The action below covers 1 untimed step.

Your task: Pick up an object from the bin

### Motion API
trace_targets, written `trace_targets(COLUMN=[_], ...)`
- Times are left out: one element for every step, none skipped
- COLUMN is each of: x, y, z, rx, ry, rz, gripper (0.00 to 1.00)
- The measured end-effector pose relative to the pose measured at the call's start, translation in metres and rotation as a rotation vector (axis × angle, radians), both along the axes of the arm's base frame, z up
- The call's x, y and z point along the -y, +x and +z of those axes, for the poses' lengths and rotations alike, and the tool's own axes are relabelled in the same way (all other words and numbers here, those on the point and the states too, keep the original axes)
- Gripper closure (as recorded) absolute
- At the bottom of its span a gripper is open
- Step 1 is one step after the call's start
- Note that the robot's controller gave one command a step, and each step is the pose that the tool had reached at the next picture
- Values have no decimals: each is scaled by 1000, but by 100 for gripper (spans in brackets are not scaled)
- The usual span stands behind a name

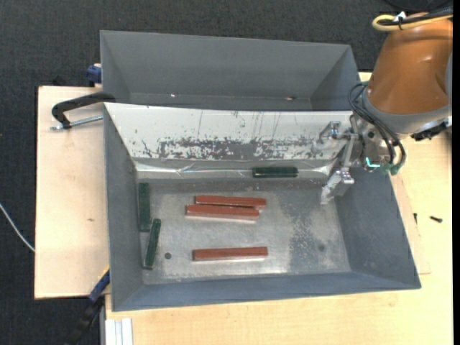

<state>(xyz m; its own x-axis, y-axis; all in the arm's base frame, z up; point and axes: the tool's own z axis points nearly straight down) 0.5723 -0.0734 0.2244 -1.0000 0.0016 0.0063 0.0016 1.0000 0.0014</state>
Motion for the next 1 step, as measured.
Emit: trace_targets(x=[0], y=[2], z=[5], rx=[9], ry=[-1], rz=[1], gripper=[0])
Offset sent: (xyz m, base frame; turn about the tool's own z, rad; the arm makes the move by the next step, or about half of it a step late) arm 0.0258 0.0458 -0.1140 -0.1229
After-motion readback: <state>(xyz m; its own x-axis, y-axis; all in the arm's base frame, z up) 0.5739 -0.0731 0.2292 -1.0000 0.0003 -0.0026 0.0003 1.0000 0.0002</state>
